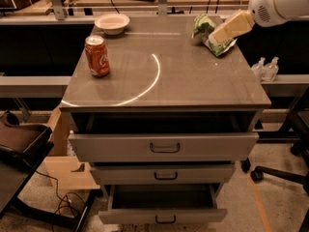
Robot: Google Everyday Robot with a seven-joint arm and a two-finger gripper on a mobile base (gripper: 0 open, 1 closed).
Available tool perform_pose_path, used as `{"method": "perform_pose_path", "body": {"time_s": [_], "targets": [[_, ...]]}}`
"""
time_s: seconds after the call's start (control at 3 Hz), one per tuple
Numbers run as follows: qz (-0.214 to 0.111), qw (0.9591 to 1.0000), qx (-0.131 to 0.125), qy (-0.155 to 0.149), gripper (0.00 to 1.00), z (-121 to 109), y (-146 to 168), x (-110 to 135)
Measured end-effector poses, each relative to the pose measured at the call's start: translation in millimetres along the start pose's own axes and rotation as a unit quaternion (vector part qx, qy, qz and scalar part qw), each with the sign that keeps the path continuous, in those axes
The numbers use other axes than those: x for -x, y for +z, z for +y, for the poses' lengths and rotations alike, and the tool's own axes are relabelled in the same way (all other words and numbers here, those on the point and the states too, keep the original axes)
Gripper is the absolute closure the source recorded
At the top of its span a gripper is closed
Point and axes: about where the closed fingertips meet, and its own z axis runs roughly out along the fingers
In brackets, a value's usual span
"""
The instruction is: Move green jalapeno chip bag near coke can
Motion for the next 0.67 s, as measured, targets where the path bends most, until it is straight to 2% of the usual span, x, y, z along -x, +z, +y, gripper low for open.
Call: {"method": "perform_pose_path", "body": {"time_s": [0.33, 0.67], "targets": [[0.018, 0.9997, 0.005, 0.018, 0.0, 4.7, 33.6, -7.0], [0.026, 0.9988, 0.016, 0.039, 0.0, 9.9, 76.2, -24.9]]}}
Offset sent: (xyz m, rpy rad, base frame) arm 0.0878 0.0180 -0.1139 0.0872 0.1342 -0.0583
